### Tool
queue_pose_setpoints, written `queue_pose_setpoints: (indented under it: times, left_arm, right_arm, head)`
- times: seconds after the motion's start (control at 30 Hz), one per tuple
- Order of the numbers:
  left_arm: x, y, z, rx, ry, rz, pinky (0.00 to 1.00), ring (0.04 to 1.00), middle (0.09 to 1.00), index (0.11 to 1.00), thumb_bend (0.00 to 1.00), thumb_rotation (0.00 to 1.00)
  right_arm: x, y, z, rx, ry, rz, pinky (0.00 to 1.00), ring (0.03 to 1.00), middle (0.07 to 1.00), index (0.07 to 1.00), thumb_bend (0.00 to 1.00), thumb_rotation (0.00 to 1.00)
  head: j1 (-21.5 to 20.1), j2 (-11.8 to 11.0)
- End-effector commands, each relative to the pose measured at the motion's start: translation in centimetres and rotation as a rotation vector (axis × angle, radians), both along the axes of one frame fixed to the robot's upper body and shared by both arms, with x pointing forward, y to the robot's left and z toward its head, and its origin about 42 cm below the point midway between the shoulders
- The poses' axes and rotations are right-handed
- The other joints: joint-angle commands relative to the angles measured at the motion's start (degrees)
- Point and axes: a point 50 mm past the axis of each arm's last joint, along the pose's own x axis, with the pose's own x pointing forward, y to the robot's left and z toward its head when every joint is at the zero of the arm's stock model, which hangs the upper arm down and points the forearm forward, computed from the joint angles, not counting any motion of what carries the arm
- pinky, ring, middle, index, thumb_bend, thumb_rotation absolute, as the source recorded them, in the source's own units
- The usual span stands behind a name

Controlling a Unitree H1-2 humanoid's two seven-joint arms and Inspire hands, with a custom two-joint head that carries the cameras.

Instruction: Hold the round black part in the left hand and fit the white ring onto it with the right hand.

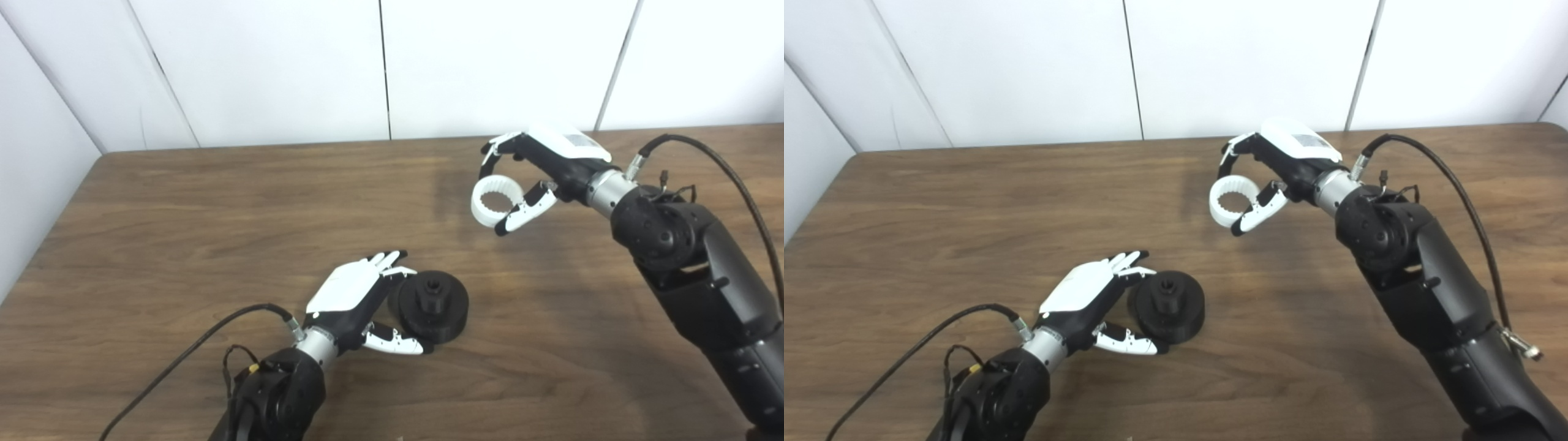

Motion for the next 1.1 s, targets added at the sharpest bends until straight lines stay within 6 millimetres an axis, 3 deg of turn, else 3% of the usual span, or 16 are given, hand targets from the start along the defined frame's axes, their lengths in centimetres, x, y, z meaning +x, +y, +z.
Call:
queue_pose_setpoints:
  times: [0.0, 0.47, 1.07]
  left_arm:
    - [0.4, 0.6, -0.2, 0.017, 0.022, 0.007, 0.98, 1.0, 0.995, 0.778, 0.77, 0.39]
    - [0.6, 0.6, -0.1, 0.018, 0.017, 0.006, 0.97, 1.0, 0.993, 0.777, 0.78, 0.38]
    - [0.6, 0.4, -0.2, 0.012, 0.013, 0.002, 0.96, 1.0, 0.993, 0.772, 0.78, 0.39]
  right_arm:
    - [-0.5, 0.6, 2.4, 0.018, -0.072, 0.024, 0.78, 0.896, 0.827, 0.492, 0.52, 0.15]
    - [-4.1, 3.0, 3.8, 0.01, -0.09, 0.148, 0.78, 0.896, 0.825, 0.492, 0.52, 0.15]
    - [-5.4, 4.2, 4.0, 0.027, -0.056, 0.212, 0.76, 0.889, 0.822, 0.49, 0.52, 0.15]
  head:
    - [0.07, 0.01]
    - [0.25, 0.07]
    - [0.22, 0.35]
